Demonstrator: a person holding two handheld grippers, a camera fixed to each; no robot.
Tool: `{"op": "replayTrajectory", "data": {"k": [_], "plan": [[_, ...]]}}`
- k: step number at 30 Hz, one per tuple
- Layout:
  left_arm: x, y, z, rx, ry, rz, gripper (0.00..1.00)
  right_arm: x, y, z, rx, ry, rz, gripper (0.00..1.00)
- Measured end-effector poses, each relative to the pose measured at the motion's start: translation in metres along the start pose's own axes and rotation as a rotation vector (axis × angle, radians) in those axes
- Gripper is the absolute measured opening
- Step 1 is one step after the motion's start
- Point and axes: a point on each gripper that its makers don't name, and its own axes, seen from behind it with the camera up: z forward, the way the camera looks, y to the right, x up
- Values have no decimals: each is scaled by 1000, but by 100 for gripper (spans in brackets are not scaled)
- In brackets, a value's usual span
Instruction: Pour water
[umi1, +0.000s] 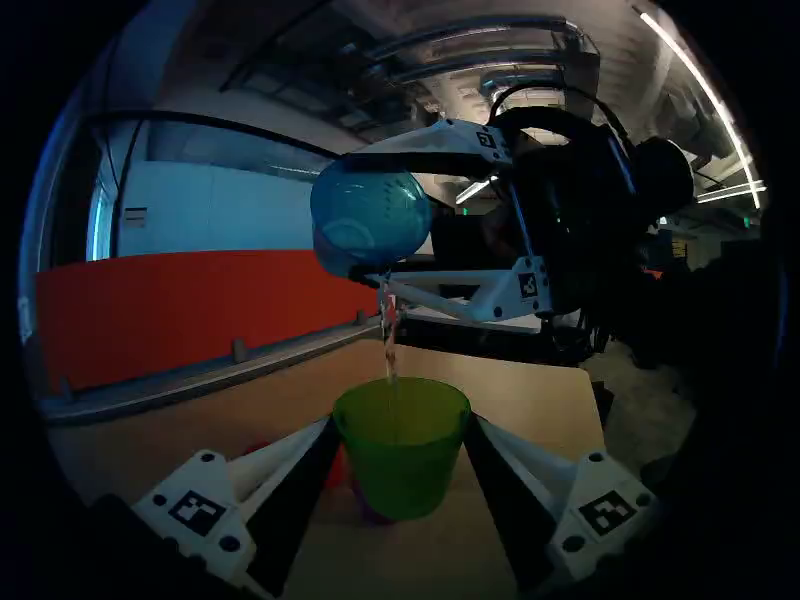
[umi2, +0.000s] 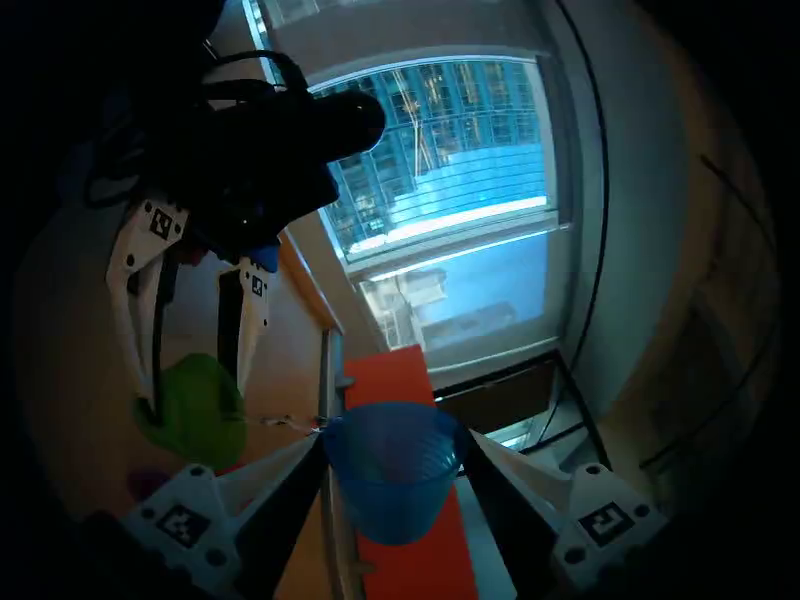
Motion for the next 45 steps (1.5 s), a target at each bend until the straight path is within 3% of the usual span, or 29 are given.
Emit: {"op": "replayTrajectory", "data": {"k": [45], "plan": [[-1,-3,1,1,1,-2,86,25,8,7,-35,-3,-185,92]]}}
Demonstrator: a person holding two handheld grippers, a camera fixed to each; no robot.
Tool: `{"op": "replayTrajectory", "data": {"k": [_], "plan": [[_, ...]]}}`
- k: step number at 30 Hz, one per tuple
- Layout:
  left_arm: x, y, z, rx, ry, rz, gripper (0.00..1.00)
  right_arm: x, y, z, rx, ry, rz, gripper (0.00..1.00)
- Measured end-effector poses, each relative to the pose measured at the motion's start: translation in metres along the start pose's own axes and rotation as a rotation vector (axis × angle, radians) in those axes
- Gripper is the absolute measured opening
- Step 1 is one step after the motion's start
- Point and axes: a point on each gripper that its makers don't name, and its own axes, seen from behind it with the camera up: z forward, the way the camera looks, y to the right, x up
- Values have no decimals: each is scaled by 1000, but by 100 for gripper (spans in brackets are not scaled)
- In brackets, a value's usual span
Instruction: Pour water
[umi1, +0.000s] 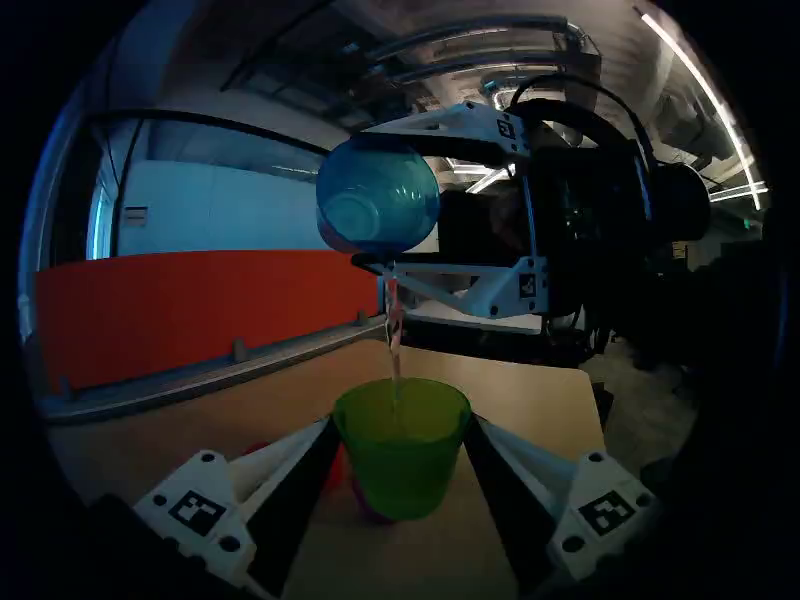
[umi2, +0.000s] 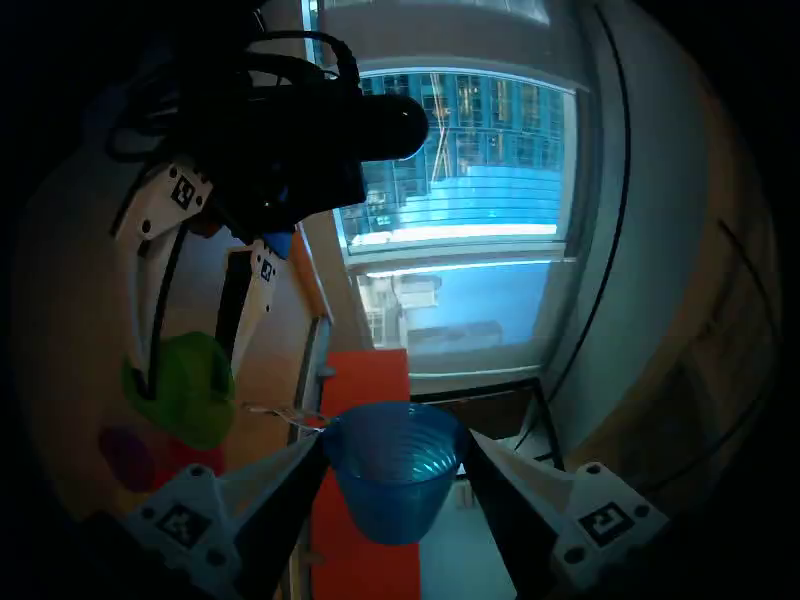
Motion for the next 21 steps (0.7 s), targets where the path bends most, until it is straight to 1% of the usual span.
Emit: {"op": "replayTrajectory", "data": {"k": [6,14,21], "plan": [[0,0,0,2,-4,6,86,3,-1,3,-5,1,-29,92],[1,-2,1,7,0,5,86,5,-2,8,-13,-4,-87,92],[2,-2,1,7,1,6,86,6,-3,10,-18,-5,-121,92]]}}
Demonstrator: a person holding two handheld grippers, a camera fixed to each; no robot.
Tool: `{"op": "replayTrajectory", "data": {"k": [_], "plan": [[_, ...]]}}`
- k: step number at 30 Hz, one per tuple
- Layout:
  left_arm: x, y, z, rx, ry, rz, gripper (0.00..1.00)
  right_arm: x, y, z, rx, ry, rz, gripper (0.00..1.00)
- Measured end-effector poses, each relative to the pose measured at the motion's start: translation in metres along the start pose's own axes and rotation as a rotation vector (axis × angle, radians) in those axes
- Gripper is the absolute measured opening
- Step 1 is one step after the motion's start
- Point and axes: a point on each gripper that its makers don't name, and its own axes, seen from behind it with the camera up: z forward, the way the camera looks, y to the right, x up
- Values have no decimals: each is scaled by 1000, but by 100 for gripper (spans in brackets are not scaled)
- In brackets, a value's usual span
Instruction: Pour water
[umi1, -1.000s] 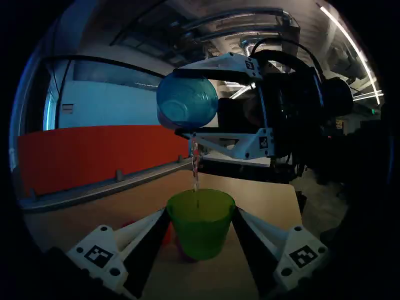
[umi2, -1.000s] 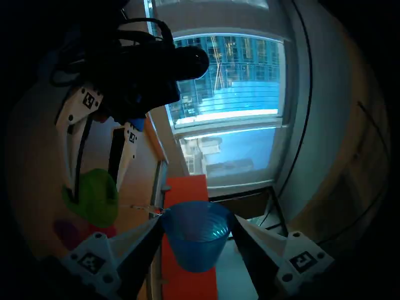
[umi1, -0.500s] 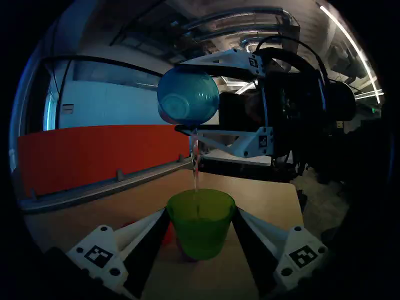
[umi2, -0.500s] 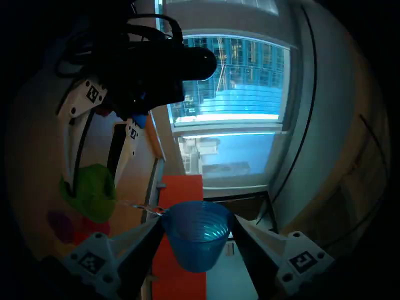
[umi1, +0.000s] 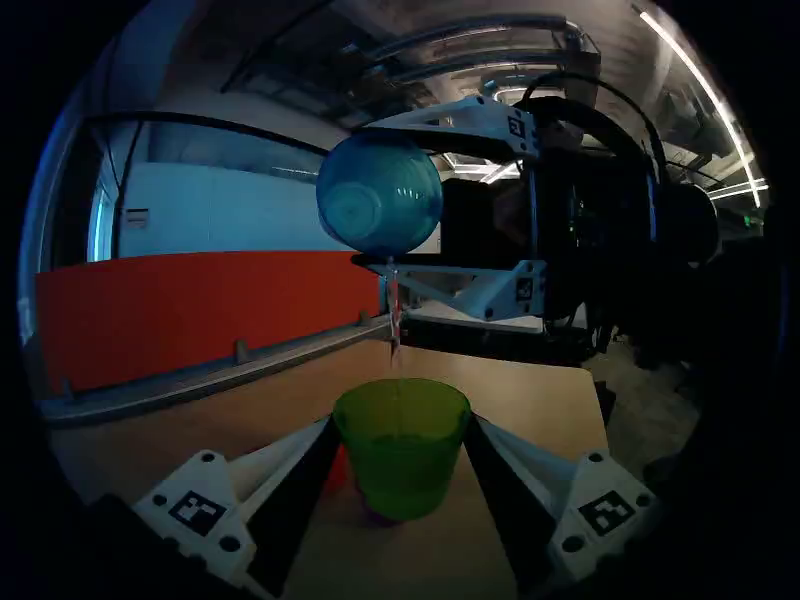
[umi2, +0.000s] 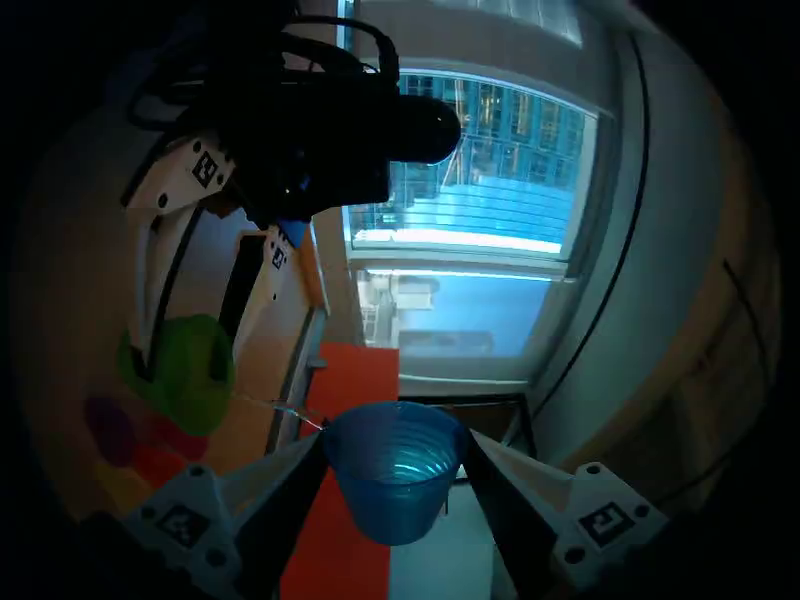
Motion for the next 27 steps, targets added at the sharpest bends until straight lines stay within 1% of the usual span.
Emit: {"op": "replayTrajectory", "data": {"k": [9,20,23,27], "plan": [[-2,-3,0,5,-2,0,86,6,-1,1,-4,2,-48,92],[0,-3,0,7,1,1,86,11,-3,-1,-5,4,-66,92],[1,-3,0,8,2,2,86,11,-4,-2,-5,3,-54,92],[1,-2,0,7,2,2,86,10,-8,-3,6,2,-23,92]]}}
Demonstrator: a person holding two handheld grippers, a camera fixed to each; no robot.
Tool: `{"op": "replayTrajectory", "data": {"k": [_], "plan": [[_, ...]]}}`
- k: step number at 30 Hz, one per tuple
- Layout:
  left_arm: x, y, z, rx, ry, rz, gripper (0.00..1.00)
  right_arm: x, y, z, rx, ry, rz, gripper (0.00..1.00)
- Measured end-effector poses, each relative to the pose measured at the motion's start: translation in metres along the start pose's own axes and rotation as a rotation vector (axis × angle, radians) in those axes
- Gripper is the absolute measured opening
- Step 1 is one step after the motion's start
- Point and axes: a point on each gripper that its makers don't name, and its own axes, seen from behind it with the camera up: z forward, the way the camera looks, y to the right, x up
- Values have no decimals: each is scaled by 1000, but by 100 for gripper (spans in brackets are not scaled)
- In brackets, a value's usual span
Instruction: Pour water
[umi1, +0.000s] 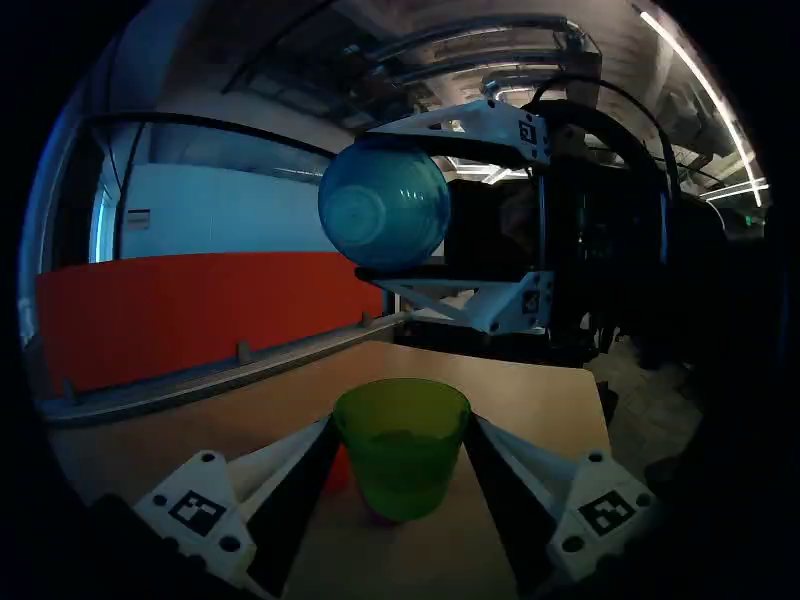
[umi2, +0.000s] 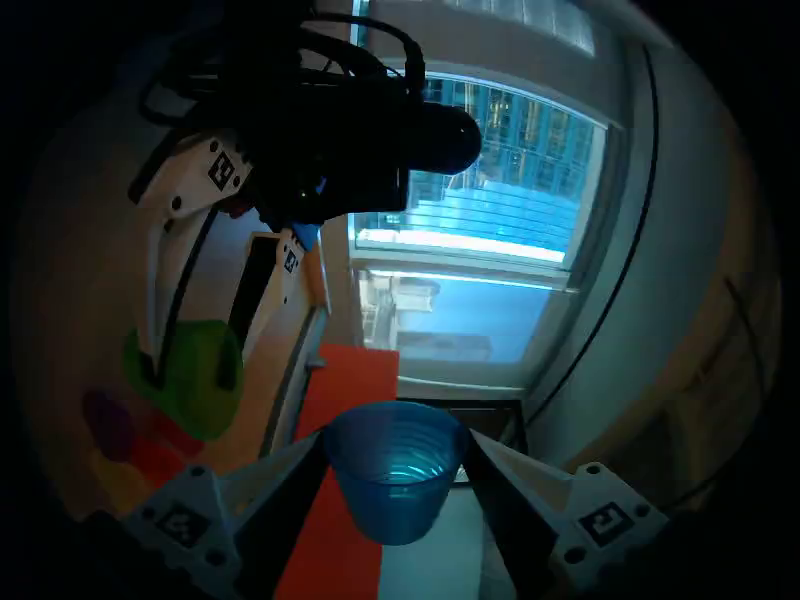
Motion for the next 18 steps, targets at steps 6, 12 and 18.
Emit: {"op": "replayTrajectory", "data": {"k": [6,12,18], "plan": [[2,0,0,1,-1,6,86,0,-2,-4,4,12,79,92],[2,1,-1,0,-1,11,86,-2,1,-12,2,35,218,92],[3,1,-3,3,-1,15,86,-9,5,-19,-10,40,363,92]]}}
